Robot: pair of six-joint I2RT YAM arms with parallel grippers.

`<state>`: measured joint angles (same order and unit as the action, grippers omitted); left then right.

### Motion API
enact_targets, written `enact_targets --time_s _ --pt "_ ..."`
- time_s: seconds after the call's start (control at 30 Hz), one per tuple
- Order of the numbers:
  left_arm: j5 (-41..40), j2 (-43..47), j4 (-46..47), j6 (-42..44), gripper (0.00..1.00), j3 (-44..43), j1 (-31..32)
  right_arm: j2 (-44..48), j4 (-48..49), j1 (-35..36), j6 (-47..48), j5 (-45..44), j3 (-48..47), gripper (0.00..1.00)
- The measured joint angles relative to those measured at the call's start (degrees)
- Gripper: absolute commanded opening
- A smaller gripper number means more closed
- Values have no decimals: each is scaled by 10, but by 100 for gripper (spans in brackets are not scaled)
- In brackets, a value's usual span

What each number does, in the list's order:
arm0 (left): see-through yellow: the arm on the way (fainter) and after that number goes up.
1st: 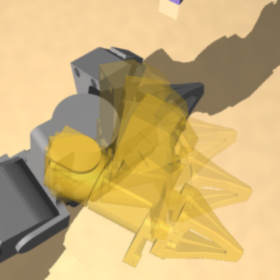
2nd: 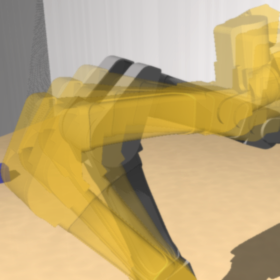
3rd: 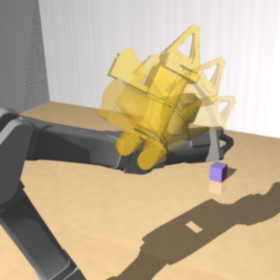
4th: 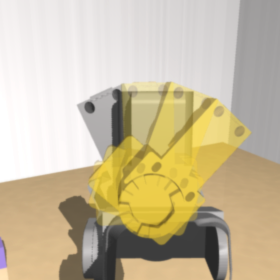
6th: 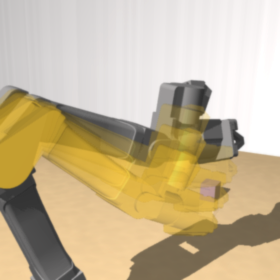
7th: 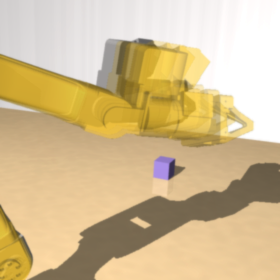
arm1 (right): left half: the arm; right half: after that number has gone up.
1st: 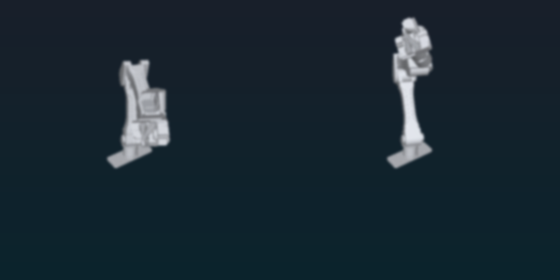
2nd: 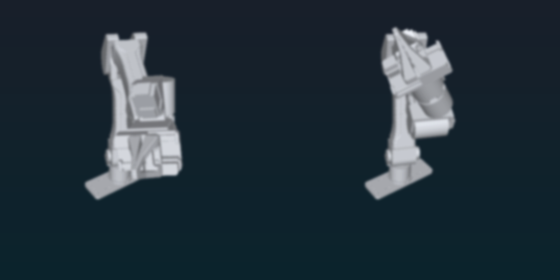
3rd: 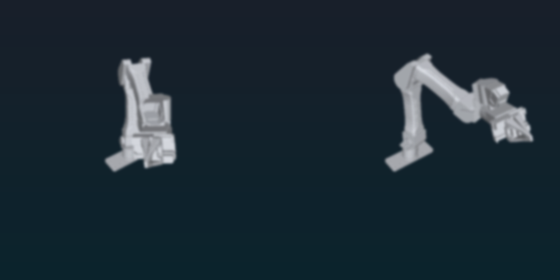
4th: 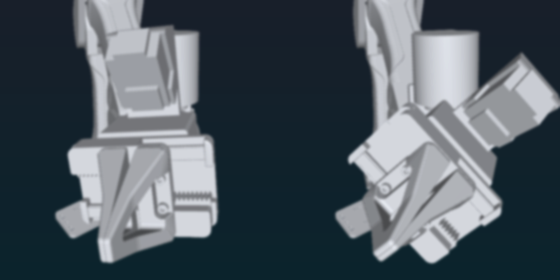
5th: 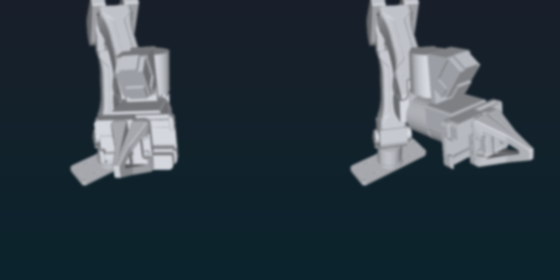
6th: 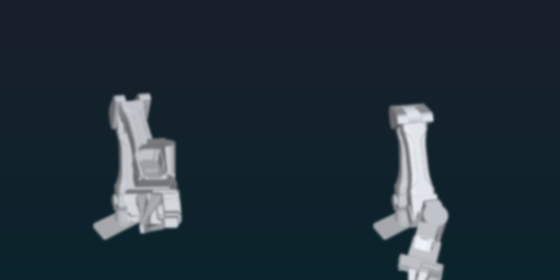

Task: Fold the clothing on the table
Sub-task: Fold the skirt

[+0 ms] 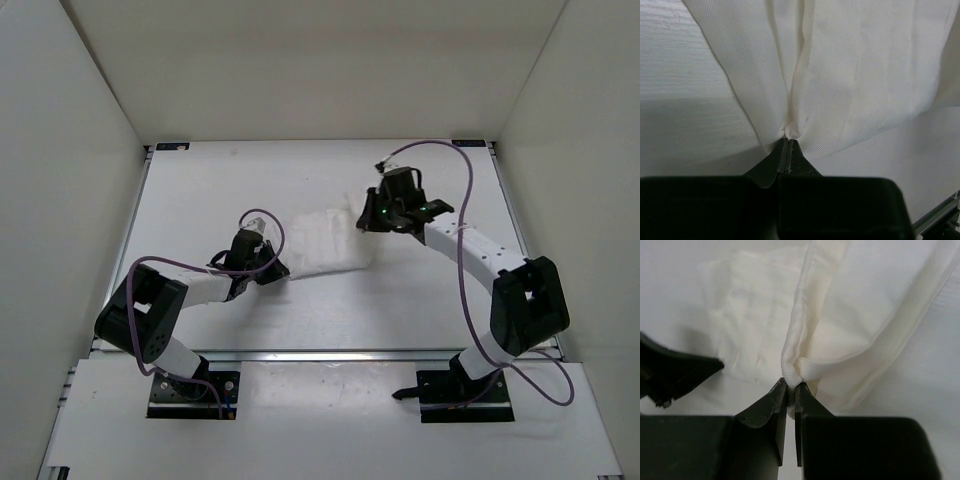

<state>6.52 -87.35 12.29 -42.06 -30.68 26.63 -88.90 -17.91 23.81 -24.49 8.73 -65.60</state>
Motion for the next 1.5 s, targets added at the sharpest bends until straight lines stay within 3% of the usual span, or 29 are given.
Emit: enact_targets --time_s 0.2,0.87,0.97,1.07,1.1,1.17,1.43,1.47,1.5 --pt "-8 0 7 -3 0 3 -1 -24 -10 100 5 1 -27 0" --pt "-7 3 42 -11 0 25 -7 -190 3 207 -9 38 -154 0" --pt "-7 10 43 -11 12 33 -11 -217 -10 212 -10 42 -167 4" --pt "-5 23 42 -15 27 44 -21 -232 -23 212 -13 46 -167 24" --pt "-3 31 42 -17 37 49 -24 -236 -27 211 -12 51 -167 36" --pt "1 46 42 -19 44 59 -33 -239 -30 211 -12 63 -167 44" --pt "8 154 17 -34 50 96 -65 -188 17 210 -6 115 -132 50" --pt "7 174 12 -37 50 101 -69 -169 22 210 -7 117 -122 47" --pt "7 194 9 -39 50 105 -72 -144 33 206 -7 119 -110 32"
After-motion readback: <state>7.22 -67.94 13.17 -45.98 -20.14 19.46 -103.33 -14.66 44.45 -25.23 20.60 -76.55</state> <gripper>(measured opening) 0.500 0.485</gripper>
